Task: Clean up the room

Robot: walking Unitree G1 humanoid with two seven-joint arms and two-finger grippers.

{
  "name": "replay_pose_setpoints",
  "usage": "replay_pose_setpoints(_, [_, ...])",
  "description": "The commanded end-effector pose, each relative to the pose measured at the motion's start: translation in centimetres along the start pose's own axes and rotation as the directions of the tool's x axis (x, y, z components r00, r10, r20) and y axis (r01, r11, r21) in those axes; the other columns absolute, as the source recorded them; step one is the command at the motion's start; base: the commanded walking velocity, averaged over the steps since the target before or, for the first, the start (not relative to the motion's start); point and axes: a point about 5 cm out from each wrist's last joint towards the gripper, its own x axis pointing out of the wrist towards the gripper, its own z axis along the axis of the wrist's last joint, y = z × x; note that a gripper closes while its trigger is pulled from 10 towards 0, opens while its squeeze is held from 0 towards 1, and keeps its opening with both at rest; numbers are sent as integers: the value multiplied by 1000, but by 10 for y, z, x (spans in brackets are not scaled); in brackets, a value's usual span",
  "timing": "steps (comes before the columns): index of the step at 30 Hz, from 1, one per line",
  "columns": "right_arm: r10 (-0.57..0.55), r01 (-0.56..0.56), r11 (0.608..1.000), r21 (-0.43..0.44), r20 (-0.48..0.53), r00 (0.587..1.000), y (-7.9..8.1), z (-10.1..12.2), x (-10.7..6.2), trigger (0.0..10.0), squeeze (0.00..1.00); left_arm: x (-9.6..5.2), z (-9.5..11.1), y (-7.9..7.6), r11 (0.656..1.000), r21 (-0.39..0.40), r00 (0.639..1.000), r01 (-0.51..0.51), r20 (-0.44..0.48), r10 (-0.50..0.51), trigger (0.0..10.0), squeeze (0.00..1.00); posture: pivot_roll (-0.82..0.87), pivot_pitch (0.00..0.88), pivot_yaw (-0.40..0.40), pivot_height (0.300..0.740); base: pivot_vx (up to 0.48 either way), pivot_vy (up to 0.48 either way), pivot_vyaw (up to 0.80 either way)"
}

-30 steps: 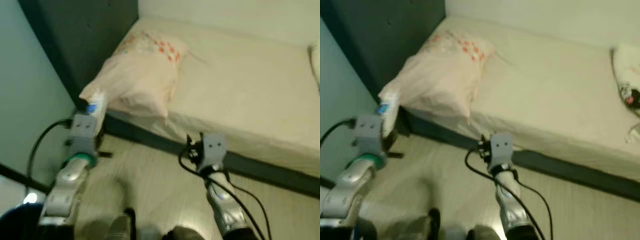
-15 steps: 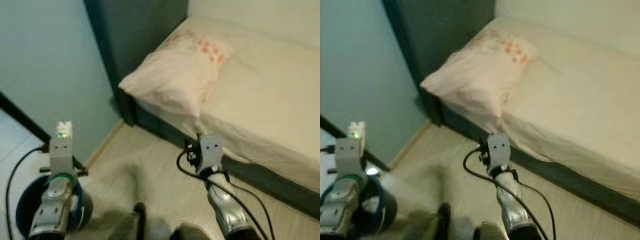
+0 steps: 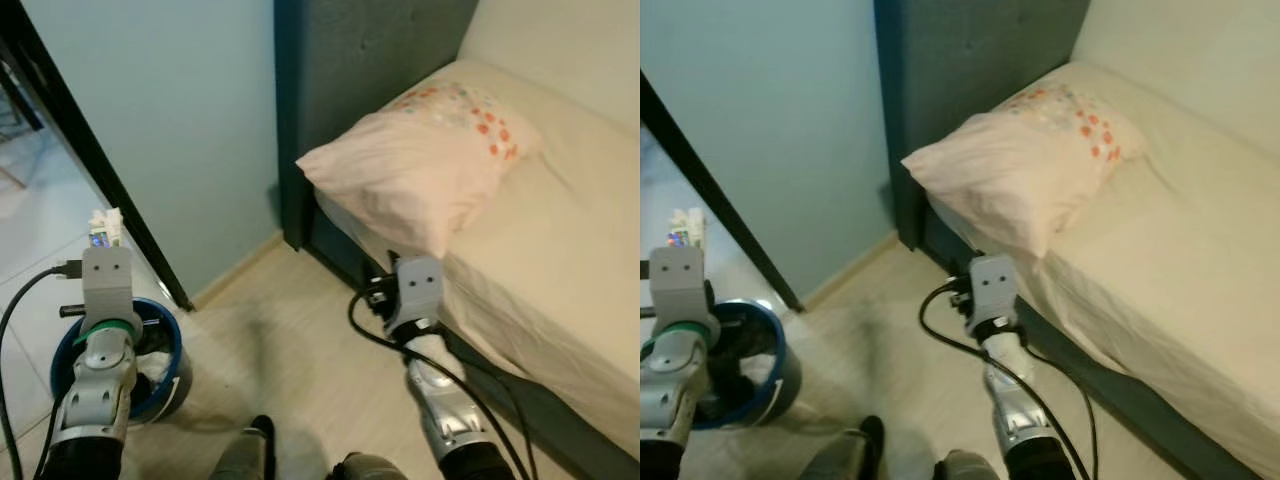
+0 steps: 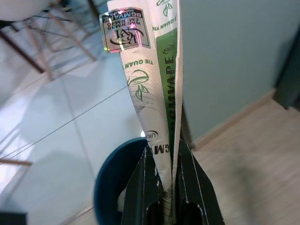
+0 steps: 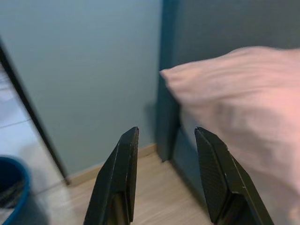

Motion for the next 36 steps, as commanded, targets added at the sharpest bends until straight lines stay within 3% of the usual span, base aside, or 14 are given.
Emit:
replay_pose_setpoints(1, [-11, 11, 1000, 5, -21, 1000, -3, -5, -4, 10000, 0, -1, -2, 1, 1000, 12, 1000, -8, -1, 8, 10000, 0, -16, 60, 28, 707, 0, 0, 763])
replay_pose_setpoints(36, [15, -15, 999, 38, -4, 1000, 3, -3, -4, 10000, 0, -5, 12, -6, 999, 32, 998, 28, 61, -30, 10000, 0, -8, 72, 34, 707, 0, 0, 759])
